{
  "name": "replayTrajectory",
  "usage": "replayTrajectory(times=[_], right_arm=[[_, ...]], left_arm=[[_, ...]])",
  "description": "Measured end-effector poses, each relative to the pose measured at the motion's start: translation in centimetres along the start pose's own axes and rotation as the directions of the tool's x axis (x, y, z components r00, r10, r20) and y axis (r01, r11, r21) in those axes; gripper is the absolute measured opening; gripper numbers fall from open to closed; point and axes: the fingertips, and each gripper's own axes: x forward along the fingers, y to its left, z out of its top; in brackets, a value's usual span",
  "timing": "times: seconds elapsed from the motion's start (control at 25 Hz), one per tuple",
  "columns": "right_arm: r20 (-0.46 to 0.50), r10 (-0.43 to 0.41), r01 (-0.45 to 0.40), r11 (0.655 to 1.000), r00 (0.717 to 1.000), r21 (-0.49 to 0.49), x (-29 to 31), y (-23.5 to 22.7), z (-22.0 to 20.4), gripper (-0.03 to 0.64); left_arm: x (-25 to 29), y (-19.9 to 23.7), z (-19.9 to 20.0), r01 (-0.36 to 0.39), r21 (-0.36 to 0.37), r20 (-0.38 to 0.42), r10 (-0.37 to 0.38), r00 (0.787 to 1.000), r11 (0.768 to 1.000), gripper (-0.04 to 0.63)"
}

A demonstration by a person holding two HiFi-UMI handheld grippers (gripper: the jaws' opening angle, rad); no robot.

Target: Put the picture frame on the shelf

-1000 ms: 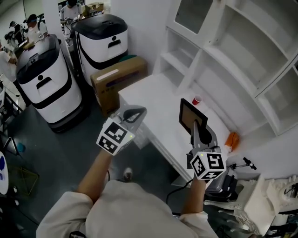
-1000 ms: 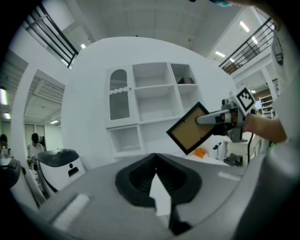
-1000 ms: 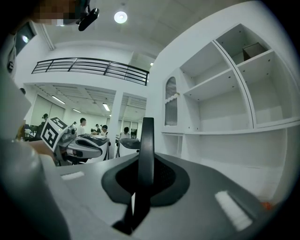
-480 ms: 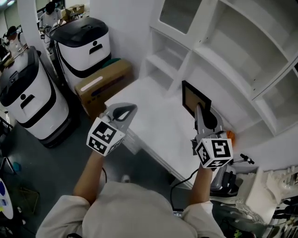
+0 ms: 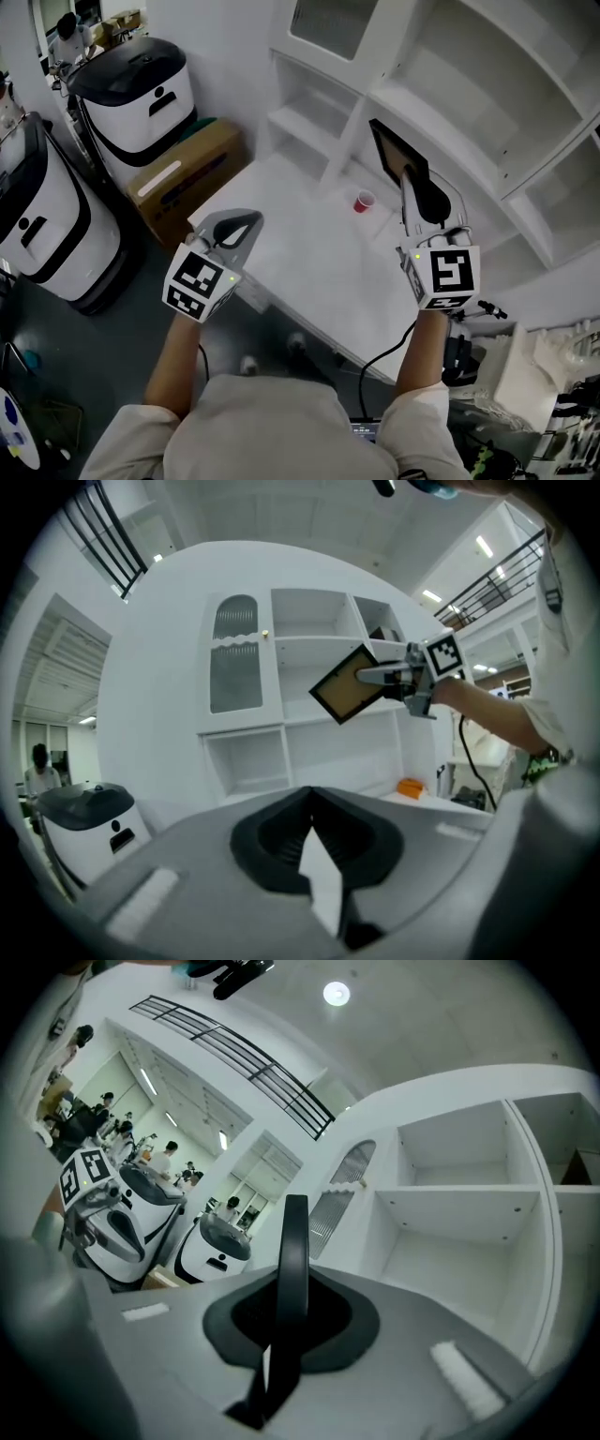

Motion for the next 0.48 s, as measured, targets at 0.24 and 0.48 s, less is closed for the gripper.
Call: replayTrajectory(times=[0.24, 0.48], right_arm=[[-0.014, -0.006, 0.004, 0.993, 1.0, -0.122, 2.6, -3.9, -0.8, 0.017], [-0.006, -0.019, 0.016, 0.959, 1.0, -0.284, 5.1, -6.7, -0.3, 0.017]], left_arm=[[3.6, 0.4, 0.9, -0.014, -0.009, 0.002, 0.014, 1.0, 1.0, -0.002], [6.7, 0.0, 2.1, -0.017, -0.011, 0.017, 0.017, 1.0, 1.0, -0.002]])
